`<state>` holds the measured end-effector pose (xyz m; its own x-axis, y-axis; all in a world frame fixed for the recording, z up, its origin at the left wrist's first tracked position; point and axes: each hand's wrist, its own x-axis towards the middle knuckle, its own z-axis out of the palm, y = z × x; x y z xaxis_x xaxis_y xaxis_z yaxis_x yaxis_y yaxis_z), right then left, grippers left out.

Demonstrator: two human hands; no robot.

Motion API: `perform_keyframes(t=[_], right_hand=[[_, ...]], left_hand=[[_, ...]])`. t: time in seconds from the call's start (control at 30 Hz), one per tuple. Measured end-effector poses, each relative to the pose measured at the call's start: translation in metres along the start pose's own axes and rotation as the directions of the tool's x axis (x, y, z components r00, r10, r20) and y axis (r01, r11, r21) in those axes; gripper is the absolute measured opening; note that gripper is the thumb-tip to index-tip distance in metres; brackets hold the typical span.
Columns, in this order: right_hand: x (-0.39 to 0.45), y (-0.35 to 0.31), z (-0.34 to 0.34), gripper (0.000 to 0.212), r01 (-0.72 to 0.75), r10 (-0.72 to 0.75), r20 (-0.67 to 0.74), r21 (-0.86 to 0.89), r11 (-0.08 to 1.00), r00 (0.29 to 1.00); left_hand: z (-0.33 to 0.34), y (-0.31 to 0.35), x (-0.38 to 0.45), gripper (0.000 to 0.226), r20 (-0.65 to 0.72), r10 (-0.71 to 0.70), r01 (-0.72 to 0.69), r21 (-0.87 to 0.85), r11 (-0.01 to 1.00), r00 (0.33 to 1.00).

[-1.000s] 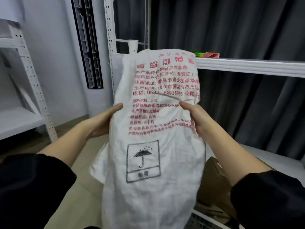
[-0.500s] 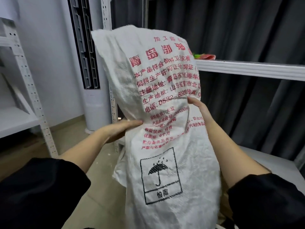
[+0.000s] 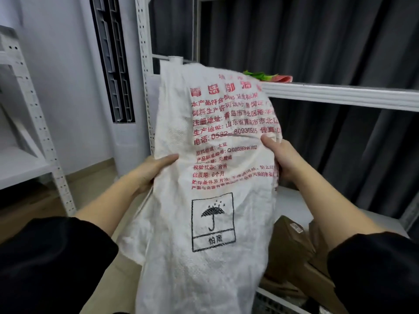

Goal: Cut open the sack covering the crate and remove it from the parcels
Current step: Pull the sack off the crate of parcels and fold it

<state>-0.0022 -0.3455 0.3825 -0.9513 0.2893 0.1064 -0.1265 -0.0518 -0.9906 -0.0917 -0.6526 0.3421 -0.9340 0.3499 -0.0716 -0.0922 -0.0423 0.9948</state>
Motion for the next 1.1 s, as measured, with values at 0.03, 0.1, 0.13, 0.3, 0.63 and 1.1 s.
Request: perform_keyframes(t=[0.03,0.1,0.13,0.3,0.63,1.1], right_hand=[[0.001,0.001,-0.001,0.028,0.047,-0.051,-0.065,-0.064,0.997,0.997],[0.004,0.004,-0.002,0.019,0.13,-0.156,-0.201,-0.134,0.982,0.967],[0.006,0.006,-0.002,0.022,0.151,-0.189,-0.264,-0.158,0.976,0.946],[0.004,0.015,-0.014,0.063,-0.102,0.109,-0.035,0.171,0.98,0.993],[0.003,0.029,-0.007,0.028,-0.155,0.154,-0.116,-0.003,0.988,0.981],[0.013,0.042,-0.028,0.053,-0.124,-0.055,-0.322,-0.511,0.851,0.945]], left_hand=[[0.001,0.0,-0.001,0.042,-0.04,0.03,-0.029,0.025,0.999,0.999],[0.007,0.0,-0.003,0.036,-0.131,0.095,-0.087,0.071,0.994,0.987],[0.011,0.001,-0.004,0.034,-0.169,0.121,-0.108,0.085,0.991,0.978],[0.019,0.01,-0.002,0.045,-0.31,0.134,-0.136,0.017,0.991,0.941],[-0.007,0.018,-0.017,0.084,0.139,-0.045,0.044,0.005,0.999,0.989],[-0.016,0.028,-0.011,0.023,-0.087,0.107,-0.091,0.169,0.981,0.991]])
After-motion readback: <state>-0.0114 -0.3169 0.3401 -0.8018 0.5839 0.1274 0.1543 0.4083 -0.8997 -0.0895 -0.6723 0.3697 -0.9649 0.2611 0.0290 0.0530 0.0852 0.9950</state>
